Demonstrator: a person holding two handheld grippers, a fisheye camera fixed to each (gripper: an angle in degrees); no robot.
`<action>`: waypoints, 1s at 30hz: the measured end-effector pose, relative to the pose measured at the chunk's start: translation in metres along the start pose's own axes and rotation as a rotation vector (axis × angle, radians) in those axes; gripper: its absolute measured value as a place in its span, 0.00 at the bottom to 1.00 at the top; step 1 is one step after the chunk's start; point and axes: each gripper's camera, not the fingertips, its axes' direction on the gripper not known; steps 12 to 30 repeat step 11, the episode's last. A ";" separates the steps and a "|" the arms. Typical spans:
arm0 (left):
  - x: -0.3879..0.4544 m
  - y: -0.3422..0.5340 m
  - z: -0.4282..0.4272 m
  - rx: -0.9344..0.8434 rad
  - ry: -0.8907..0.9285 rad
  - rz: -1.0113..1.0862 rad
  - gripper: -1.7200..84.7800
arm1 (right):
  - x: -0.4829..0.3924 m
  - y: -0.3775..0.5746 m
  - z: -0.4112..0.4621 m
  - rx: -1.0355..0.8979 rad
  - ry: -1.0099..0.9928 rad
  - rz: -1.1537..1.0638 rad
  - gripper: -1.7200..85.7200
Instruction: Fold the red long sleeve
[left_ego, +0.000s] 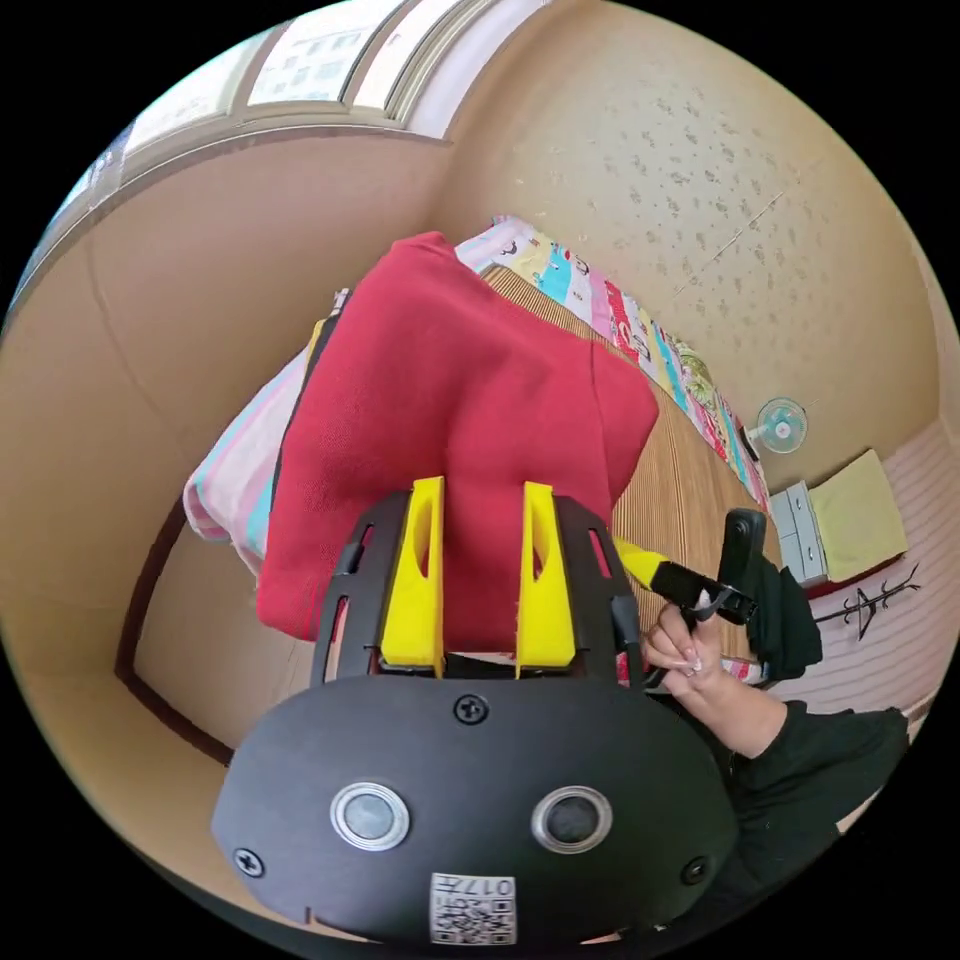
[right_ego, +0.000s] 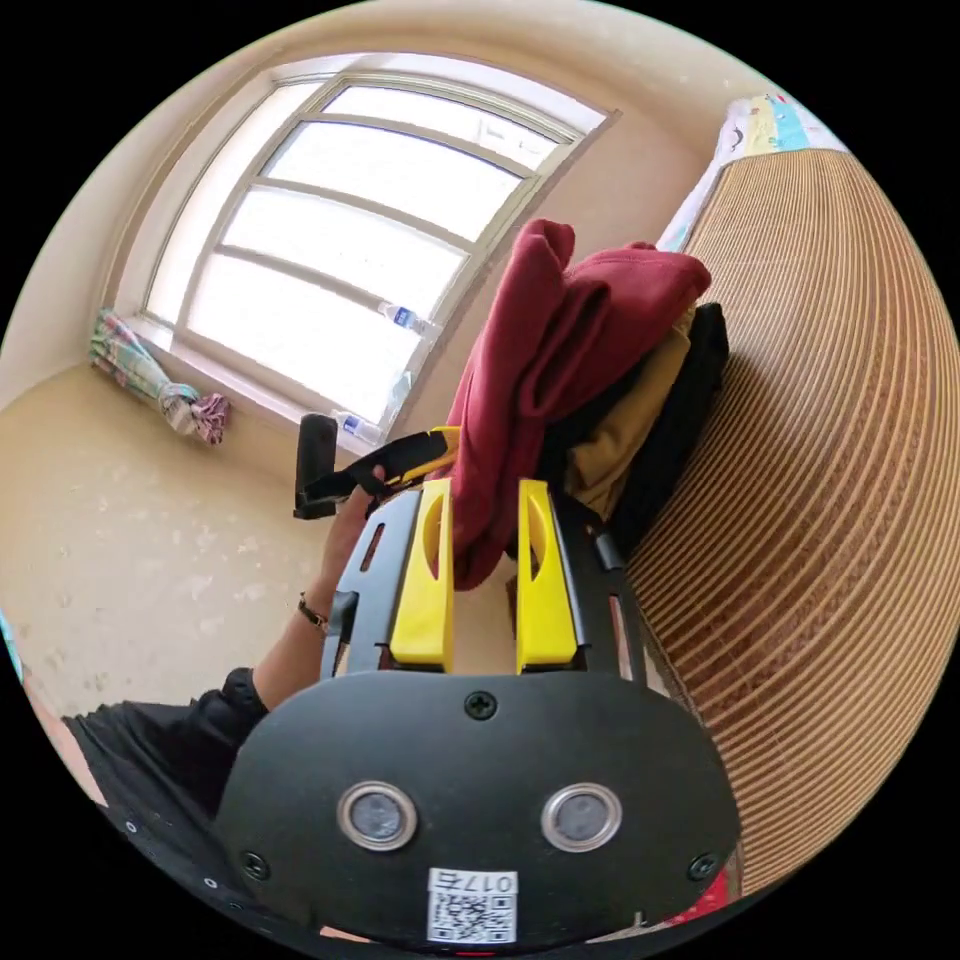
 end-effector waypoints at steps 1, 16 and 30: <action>0.005 0.016 -0.013 0.082 -0.006 -0.033 0.14 | -0.008 0.020 -0.024 -0.023 0.034 -0.084 0.13; 0.213 0.215 0.025 0.201 0.047 0.273 0.05 | -0.036 0.276 -0.349 -0.048 0.806 -0.270 0.03; 0.213 0.215 0.025 0.201 0.047 0.273 0.05 | -0.036 0.276 -0.349 -0.048 0.806 -0.270 0.03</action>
